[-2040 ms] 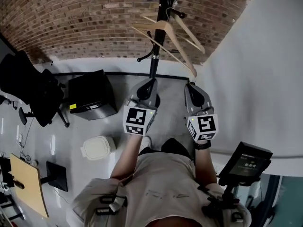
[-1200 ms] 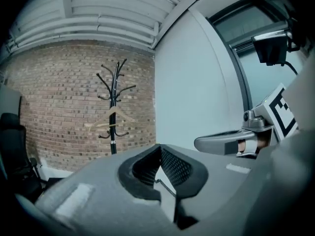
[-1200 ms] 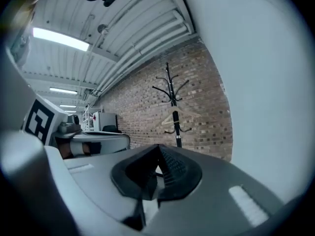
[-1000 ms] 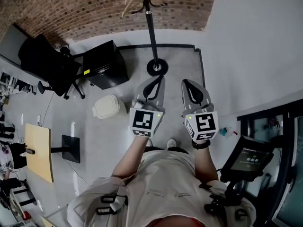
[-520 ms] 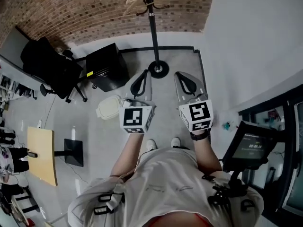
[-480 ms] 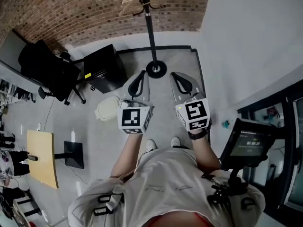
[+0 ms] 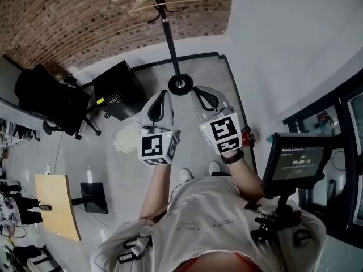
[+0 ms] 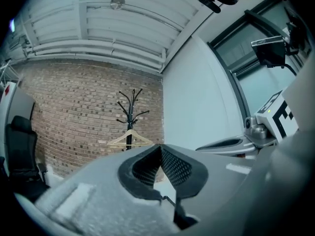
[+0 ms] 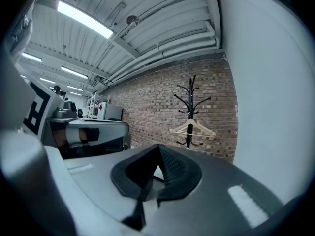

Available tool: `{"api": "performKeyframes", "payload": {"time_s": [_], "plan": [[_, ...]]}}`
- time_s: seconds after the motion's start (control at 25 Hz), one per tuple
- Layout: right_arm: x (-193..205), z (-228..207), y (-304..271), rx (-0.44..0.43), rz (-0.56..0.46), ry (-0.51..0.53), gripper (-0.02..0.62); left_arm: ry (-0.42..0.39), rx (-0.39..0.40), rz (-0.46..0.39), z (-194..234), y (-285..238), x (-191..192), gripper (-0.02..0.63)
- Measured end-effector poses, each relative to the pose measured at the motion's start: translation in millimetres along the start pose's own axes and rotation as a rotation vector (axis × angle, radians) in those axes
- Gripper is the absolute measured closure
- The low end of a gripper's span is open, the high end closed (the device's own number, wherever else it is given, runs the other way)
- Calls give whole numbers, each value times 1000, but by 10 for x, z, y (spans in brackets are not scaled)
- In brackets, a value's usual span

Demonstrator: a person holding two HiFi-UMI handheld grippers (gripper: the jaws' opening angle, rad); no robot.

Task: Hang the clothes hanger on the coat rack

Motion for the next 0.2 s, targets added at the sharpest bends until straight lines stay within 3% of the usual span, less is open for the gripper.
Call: {"api": "performKeyframes", "payload": {"time_s": [0.2], "plan": [[120, 188, -28, -29, 14, -22, 591, -25, -4, -57, 161, 127, -45, 606]]}}
Point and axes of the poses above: the fingertips, and each gripper's own axes: y backward along the fingers, z to its left, x out of its underside, the point moved 9 cm from there along y, backward along the fingers, and after that the axes turned 5 degrees about -z, right-handed, at the moved point
